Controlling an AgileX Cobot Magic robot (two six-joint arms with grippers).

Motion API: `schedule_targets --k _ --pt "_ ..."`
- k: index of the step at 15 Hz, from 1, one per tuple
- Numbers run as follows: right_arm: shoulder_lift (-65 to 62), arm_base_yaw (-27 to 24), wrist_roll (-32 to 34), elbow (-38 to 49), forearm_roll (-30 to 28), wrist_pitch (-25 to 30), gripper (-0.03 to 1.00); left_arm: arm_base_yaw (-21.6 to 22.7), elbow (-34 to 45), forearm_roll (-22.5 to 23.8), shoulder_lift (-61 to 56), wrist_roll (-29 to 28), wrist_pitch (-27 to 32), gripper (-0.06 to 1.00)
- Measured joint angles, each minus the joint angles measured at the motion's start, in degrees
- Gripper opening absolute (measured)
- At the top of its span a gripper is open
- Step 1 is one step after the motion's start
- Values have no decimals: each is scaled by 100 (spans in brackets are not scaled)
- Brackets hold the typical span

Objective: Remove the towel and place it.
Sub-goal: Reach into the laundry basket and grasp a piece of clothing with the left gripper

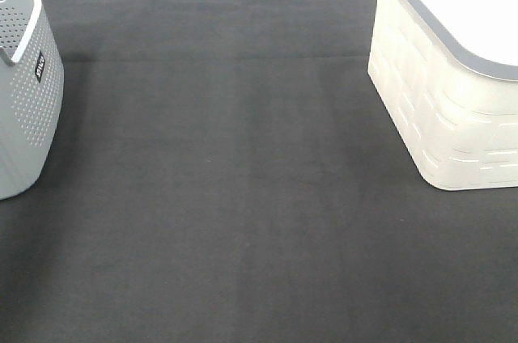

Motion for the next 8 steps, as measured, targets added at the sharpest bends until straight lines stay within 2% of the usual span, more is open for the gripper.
schedule_targets --k 3,5,8 --pt "0 0 0 0 0 0 76 0 -321 619 693 -1100 -11 75" --pt "0 0 0 0 0 0 76 0 -493 745 928 -1266 -17 75" --pt "0 0 0 0 0 0 76 0 -1232 951 1828 -1427 -23 75"
